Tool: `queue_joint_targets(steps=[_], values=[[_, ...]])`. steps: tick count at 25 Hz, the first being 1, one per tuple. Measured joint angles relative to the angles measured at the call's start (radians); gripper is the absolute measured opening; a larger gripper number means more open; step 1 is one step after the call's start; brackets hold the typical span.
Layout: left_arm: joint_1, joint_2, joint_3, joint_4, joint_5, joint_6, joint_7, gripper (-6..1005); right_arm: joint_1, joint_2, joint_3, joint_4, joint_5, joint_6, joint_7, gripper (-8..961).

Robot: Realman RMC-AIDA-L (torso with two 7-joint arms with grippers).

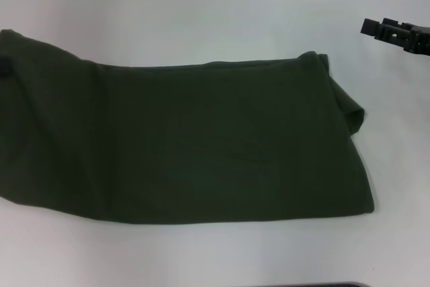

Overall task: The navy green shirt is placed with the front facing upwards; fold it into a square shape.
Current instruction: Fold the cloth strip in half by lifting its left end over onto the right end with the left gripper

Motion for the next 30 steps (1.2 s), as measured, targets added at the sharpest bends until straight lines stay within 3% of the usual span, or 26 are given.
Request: queue_joint_targets(steps=[10,20,25,30], values=[[0.009,0.026,-0.086,-0.007,0.042,0.014,0.038,36,0.001,-0.003,-0.003,0.0,-0.001,-0.002,0.007,748],[0.009,0.038,-0.136,-0.004,0.087,0.026,0.055,36,0.001,-0.006,-0.006,0.0,-0.001,-0.006,0.007,747],[-0.009,0.038,-0.133,0.002,0.079,0.063,0.025,36,0.001,-0.006,-0.009,0.0,-0.002,-0.006,0.007,747],[-0.036,0.025,-0.118,0.003,0.025,0.112,0.003,36,0.001,-0.005,-0.013,0.0,-0.001,-0.006,0.008,747]])
